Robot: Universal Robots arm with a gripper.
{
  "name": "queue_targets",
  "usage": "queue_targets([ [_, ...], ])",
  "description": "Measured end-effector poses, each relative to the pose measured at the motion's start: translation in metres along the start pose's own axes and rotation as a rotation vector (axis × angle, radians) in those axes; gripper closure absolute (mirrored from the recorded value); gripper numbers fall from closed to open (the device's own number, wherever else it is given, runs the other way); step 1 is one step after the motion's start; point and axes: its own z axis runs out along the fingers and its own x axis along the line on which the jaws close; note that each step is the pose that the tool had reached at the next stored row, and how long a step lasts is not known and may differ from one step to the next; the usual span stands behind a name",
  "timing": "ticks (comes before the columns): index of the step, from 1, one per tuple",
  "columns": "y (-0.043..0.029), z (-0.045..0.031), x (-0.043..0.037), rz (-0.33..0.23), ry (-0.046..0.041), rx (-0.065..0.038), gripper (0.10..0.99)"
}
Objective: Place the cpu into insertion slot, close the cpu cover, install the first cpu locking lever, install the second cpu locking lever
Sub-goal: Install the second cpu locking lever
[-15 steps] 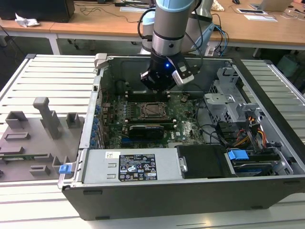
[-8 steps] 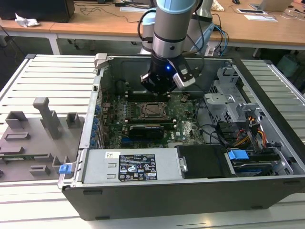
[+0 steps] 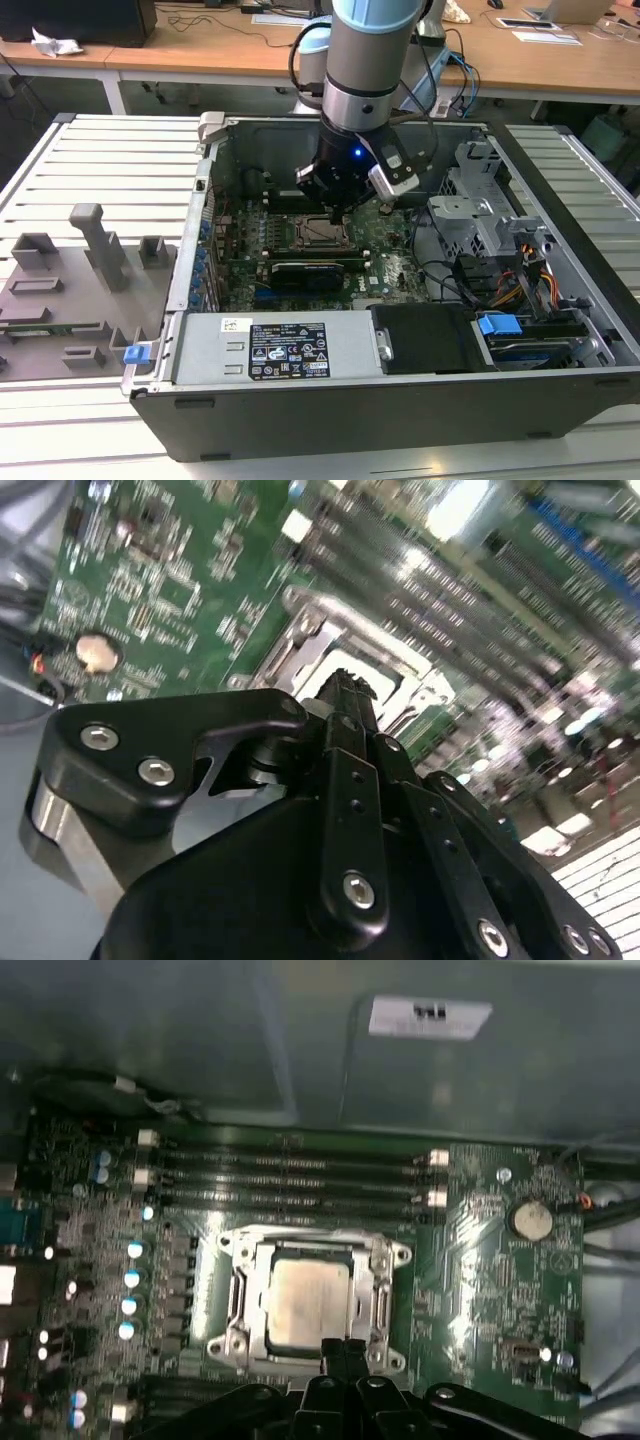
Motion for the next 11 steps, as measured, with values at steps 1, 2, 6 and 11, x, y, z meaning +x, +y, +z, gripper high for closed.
queue_targets([
  [1,-0.0033,-0.0002,0.0002,0.0,-0.0002,-0.002,0.976],
  [2,-0.006,-0.0004,0.0003,0.0,-0.0004,-0.005,0.976],
  [6,-0.0157,0.0001,0.0063,-0.003,-0.0013,-0.023,0.976],
  [11,-0.0205,0.0007,0.0209,-0.008,-0.0012,-0.028,0.976],
])
